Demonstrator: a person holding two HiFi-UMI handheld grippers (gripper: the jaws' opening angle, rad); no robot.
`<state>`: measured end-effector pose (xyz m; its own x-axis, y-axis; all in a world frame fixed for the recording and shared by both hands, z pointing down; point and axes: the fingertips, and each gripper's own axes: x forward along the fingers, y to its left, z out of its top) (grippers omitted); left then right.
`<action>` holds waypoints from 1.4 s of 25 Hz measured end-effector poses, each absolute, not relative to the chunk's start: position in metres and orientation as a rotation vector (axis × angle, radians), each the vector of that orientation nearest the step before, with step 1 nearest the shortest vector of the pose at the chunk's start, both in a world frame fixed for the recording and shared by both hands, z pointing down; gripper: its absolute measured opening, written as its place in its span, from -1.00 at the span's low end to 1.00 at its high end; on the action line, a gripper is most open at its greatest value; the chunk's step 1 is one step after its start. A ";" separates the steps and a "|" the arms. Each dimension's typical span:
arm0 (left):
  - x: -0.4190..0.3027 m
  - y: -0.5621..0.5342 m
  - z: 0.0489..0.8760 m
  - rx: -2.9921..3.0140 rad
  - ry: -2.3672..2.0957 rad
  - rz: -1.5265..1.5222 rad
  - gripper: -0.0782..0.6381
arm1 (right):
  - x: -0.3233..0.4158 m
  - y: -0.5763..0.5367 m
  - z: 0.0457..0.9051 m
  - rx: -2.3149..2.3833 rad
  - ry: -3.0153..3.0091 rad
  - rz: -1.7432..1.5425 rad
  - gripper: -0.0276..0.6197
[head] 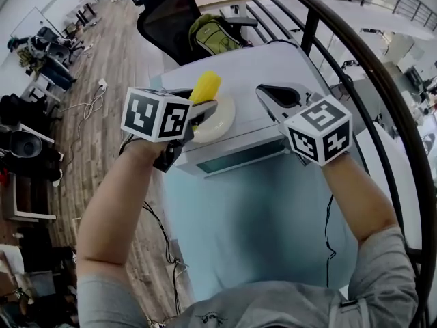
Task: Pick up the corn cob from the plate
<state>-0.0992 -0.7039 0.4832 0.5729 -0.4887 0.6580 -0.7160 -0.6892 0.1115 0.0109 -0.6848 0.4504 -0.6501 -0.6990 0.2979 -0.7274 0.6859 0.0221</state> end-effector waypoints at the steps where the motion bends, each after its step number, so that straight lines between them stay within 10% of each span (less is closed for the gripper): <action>1: -0.099 -0.705 0.477 2.456 -0.988 0.832 -0.04 | 0.014 -0.686 0.448 1.143 -2.617 0.134 -0.87; 35: -0.094 -0.456 0.136 2.688 -1.375 -0.017 -0.04 | 0.074 -0.461 0.189 0.995 -2.931 -0.078 -0.87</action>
<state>-0.0942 -0.4562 0.1363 0.5866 -0.8086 0.0455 -0.8072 -0.5792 0.1139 0.0736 -0.4606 0.1893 -0.7924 -0.6094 0.0270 -0.6071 0.7921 0.0626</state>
